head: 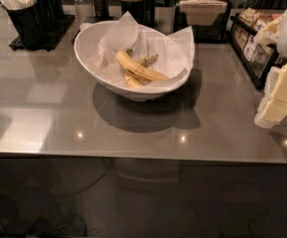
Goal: Pick banana from white bowl
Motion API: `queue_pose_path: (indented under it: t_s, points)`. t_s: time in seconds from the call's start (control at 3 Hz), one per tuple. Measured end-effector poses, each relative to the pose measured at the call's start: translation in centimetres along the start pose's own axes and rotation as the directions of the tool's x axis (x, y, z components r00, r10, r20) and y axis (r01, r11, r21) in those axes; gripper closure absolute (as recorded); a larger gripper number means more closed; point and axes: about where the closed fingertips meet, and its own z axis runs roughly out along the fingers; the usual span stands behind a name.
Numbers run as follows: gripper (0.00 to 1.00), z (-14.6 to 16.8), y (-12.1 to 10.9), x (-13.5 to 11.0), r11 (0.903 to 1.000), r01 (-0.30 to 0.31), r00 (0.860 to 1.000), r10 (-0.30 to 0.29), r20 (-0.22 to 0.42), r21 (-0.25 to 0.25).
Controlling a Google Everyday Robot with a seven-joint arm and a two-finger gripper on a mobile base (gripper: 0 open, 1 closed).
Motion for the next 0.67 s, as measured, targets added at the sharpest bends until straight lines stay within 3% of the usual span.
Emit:
queue_pose_path:
  t_s: [0.33,0.67]
  points:
    - [0.0,0.3,-2.6,-2.5,0.9995,0.031,0.993,-0.03,0.117,-0.002]
    - [0.0,0.7,-5.0,-6.7,0.9955,0.086,0.965,-0.074,0.252,-0.039]
